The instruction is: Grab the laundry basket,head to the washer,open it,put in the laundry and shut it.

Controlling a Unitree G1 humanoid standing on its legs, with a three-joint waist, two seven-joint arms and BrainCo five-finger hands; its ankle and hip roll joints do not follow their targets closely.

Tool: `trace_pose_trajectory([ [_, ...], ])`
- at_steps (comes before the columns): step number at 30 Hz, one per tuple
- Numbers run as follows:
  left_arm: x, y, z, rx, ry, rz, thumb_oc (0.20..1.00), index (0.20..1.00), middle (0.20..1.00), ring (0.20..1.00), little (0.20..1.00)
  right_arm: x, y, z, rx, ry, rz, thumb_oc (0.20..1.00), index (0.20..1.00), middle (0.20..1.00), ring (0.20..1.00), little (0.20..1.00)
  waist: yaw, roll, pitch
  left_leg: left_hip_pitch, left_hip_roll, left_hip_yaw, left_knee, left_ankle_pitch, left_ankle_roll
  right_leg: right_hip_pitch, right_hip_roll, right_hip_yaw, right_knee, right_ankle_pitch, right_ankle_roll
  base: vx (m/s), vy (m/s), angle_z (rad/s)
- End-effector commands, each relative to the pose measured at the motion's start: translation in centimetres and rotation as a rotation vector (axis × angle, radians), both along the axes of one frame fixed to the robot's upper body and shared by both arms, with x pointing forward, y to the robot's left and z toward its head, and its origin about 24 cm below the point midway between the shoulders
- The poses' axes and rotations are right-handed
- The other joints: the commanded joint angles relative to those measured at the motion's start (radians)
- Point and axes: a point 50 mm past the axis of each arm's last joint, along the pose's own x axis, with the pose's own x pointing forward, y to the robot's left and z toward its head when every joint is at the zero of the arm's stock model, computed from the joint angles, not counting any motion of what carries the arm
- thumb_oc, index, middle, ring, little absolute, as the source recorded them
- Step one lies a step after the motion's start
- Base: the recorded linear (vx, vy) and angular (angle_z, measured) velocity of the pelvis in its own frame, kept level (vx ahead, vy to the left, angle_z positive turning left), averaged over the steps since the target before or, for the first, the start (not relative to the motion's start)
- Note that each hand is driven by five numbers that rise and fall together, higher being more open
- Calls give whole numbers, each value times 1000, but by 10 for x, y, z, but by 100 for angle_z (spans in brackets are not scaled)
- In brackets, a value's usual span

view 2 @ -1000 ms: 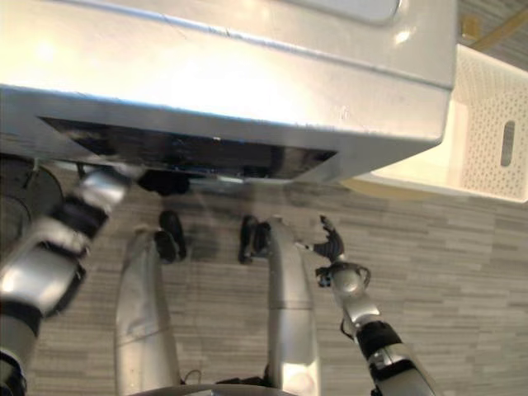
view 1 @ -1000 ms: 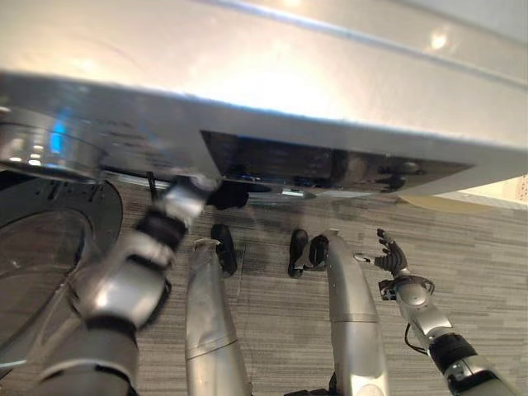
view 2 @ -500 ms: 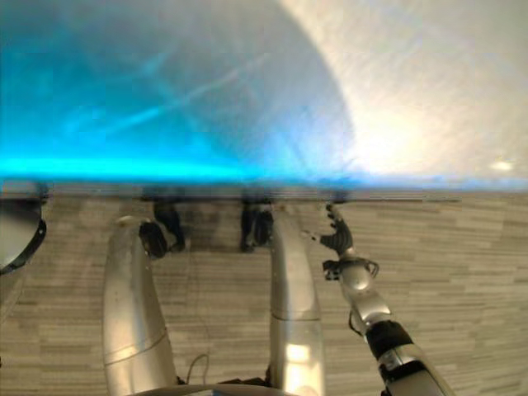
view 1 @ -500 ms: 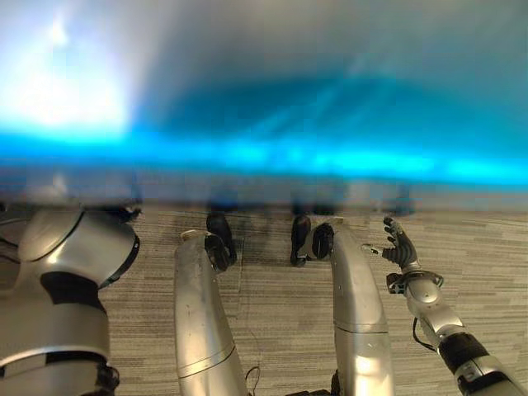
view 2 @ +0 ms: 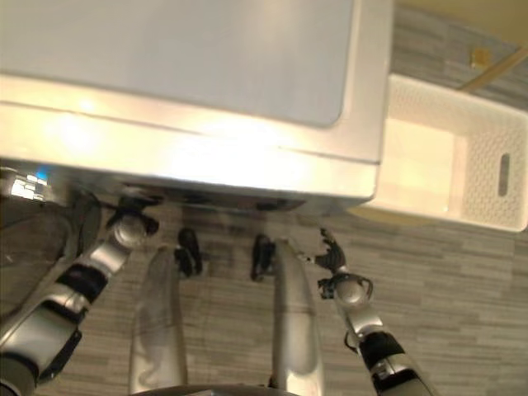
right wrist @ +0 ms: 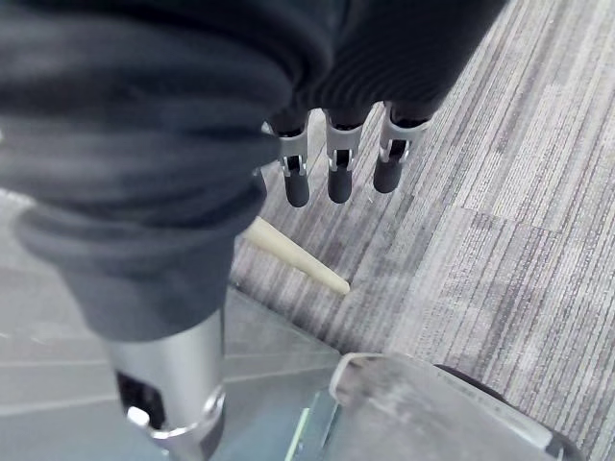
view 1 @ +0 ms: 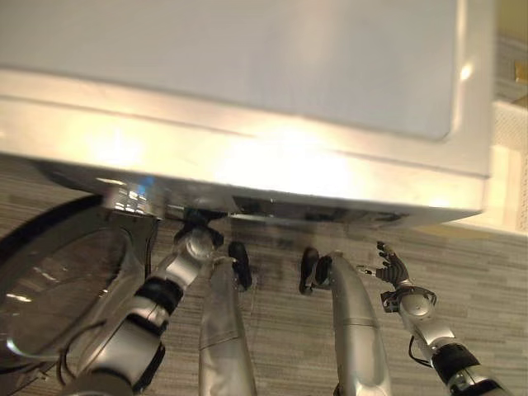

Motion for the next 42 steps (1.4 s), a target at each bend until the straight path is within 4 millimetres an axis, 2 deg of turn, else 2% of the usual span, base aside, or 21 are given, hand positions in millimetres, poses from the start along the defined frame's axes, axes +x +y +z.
trace_pose_trajectory([
  [1,0,2,4,-73,-27,-15,1000,1000,1000,1000,1000,-15,-13,-11,-71,63,-9,1000,1000,1000,1000,1000,-16,15,-72,143,-9,-12,-101,-57,9,127,-2,56,-270,108,83,83,13,12],
  [5,-44,14,-48,-209,131,66,1000,1000,1000,1000,1000,-37,-28,-31,-95,178,-55,1000,1000,1000,1000,1000,2,16,-68,419,-45,14,-342,3,1,379,5,48,-479,170,109,118,26,3],
  [7,-81,22,-85,-324,254,171,1000,1000,1000,1000,1000,-52,-34,-43,-80,249,-86,1000,1000,1000,1000,1000,15,19,-84,597,-62,39,-511,68,3,548,9,30,-638,234,123,176,31,-20],
  [8,-81,22,-85,-324,254,171,1000,1000,1000,1000,1000,-52,-34,-43,-80,249,-86,1000,1000,1000,1000,1000,15,18,-81,602,-63,39,-514,69,3,552,10,31,-640,234,123,224,31,-22],
  [9,-94,24,-97,-347,297,203,1000,1000,1000,1000,1000,-60,-36,-49,-70,282,-99,1000,1000,1000,1000,1000,16,19,-87,664,-64,47,-565,82,1,607,11,25,-683,248,130,224,5,-11],
  [10,-119,25,-119,-413,385,269,1000,1000,1000,1000,1000,-73,-41,-58,-68,340,-120,1000,1000,1000,1000,1000,22,22,-109,759,-69,57,-650,108,-3,692,20,19,-754,269,142,292,5,-5],
  [12,-147,29,-141,-454,493,334,1000,1000,1000,1000,1000,-89,-46,-67,-64,406,-144,1000,1000,1000,1000,1000,20,30,-161,862,-84,70,-759,134,-9,786,35,13,-849,286,151,321,-21,-12],
  [17,-177,33,-160,-438,619,377,1000,1000,1000,1000,1000,-106,-47,-76,-44,460,-162,1000,1000,1000,1000,1000,18,40,-217,976,-91,81,-858,152,-20,895,53,3,-925,279,153,178,-39,1],
  [18,-179,33,-161,-440,625,387,1000,1000,1000,1000,1000,-106,-47,-76,-41,461,-161,1000,1000,1000,1000,1000,18,42,-220,986,-88,85,-868,157,-23,902,56,4,-928,276,153,126,-72,2],
  [19,-156,27,-154,-432,571,351,1000,1000,1000,1000,1000,-88,-43,-70,-110,430,-118,1000,1000,1000,1000,1000,30,34,-239,952,-149,-25,-799,140,-23,941,79,132,-1048,329,149,51,-39,1],
  [26,-159,23,-157,-439,585,341,1000,1000,1000,1000,1000,-90,-44,-72,-117,447,-129,1000,1000,1000,1000,1000,32,43,-247,953,-161,-49,-872,156,-11,925,77,130,-1063,346,164,-7,62,-7],
  [29,-147,30,-147,-444,520,363,1000,1000,1000,1000,1000,-74,-36,-66,-145,413,-83,1000,1000,1000,1000,1000,34,50,-203,907,-153,-37,-880,181,-3,788,87,163,-962,370,188,-283,75,-32],
  [30,-141,33,-143,-437,501,364,1000,1000,1000,1000,1000,-72,-33,-66,-147,409,-70,1000,1000,1000,1000,1000,39,50,-191,884,-147,-34,-875,191,2,771,98,171,-918,352,191,-329,40,-62],
  [32,-132,39,-135,-422,461,367,1000,1000,1000,1000,1000,-74,-28,-68,-145,411,-52,1000,1000,1000,1000,1000,60,60,-169,837,-131,-24,-856,227,13,802,111,151,-740,250,160,-351,36,-38],
  [33,-132,39,-135,-422,461,366,1000,1000,1000,1000,1000,-74,-28,-68,-145,411,-52,1000,1000,1000,1000,1000,60,60,-171,835,-130,-24,-856,228,13,800,112,151,-741,252,159,-176,-7,5],
  [35,-135,39,-136,-437,462,377,1000,1000,1000,1000,1000,-78,-25,-70,-135,417,-46,1000,1000,1000,1000,1000,82,69,-187,817,-124,-23,-887,268,14,857,136,172,-575,229,144,-203,-46,9],
  [37,-141,42,-138,-427,473,395,1000,1000,1000,1000,1000,-81,-26,-71,-143,418,-53,1000,1000,1000,1000,1000,97,59,-194,798,-129,-17,-898,282,10,895,137,181,-599,226,146,-184,-131,9],
  [38,-141,39,-138,-438,467,385,1000,1000,1000,1000,1000,-75,-22,-67,-121,387,-53,1000,1000,1000,1000,1000,121,41,-196,759,-123,-21,-903,320,-13,980,152,172,-746,139,113,-190,-181,18],
  [39,-141,39,-138,-438,467,385,1000,1000,1000,1000,1000,-75,-22,-67,-121,387,-53,1000,1000,1000,1000,1000,121,41,-197,759,-122,-21,-903,321,-13,981,152,172,-748,140,112,-227,-195,13],
  [41,-138,33,-138,-452,469,373,1000,1000,1000,1000,1000,-71,-26,-64,-126,369,-73,1000,1000,1000,1000,1000,128,58,-174,691,-88,-9,-930,408,-84,972,197,162,-883,132,83,-334,-138,-16],
  [42,-138,33,-138,-452,469,373,1000,1000,1000,1000,1000,-71,-26,-64,-126,369,-73,1000,1000,1000,1000,1000,128,58,-174,691,-88,-9,-930,408,-84,972,197,162,-883,132,83,-348,-85,5],
])
